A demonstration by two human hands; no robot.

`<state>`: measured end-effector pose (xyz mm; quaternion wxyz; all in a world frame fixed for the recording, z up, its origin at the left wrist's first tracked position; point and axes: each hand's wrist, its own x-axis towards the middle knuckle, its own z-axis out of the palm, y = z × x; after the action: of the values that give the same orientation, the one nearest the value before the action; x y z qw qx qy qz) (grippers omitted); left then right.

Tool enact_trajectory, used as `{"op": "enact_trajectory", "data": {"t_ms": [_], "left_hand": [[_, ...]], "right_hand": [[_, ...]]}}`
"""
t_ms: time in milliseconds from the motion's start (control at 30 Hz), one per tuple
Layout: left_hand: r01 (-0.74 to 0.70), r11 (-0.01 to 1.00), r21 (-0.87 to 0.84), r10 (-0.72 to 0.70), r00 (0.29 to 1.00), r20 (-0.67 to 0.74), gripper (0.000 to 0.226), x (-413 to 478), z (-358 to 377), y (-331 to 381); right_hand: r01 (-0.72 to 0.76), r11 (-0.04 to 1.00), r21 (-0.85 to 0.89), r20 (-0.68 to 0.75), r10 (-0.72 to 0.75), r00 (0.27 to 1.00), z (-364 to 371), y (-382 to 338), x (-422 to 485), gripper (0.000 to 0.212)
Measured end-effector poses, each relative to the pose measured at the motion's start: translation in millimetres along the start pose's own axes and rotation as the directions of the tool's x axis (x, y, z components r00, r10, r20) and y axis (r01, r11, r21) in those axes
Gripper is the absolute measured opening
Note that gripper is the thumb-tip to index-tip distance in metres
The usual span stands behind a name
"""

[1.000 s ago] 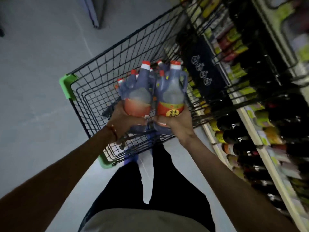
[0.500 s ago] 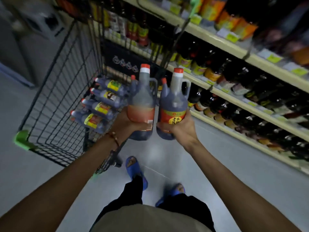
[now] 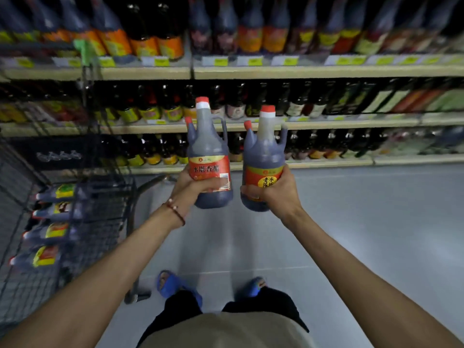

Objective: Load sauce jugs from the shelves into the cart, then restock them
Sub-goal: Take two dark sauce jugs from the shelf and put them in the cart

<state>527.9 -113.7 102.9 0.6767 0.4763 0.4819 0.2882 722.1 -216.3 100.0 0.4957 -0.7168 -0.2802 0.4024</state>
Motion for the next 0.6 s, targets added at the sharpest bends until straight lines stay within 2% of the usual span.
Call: {"op": "enact_trajectory", "data": {"t_ms": [133, 400, 600], "left_hand": [[0.0, 1.0, -0.01, 0.001, 0.996, 0.084, 0.096, 4.2, 93.9, 4.5], [-0.012, 0.996, 0.093, -0.01, 0.971, 0.239, 0.079, 36.9, 237.3, 22.1], [-0.09, 0.974, 0.206, 0.01, 0.934, 0.358, 0.085, 87.7, 346.7, 35.4]], "right_hand": [[0.036, 0.999, 0.028, -0.091, -0.034, 0.995, -88.9, 7.2, 1.3, 0.087], [0.056, 0.997, 0.045, -0.268, -0.042, 0.962, -224.3, 22.5, 20.5, 0.097], [0.04, 0.996, 0.074, -0.39, -0.008, 0.921, -317.0, 31.9, 65.2, 0.094]]}}
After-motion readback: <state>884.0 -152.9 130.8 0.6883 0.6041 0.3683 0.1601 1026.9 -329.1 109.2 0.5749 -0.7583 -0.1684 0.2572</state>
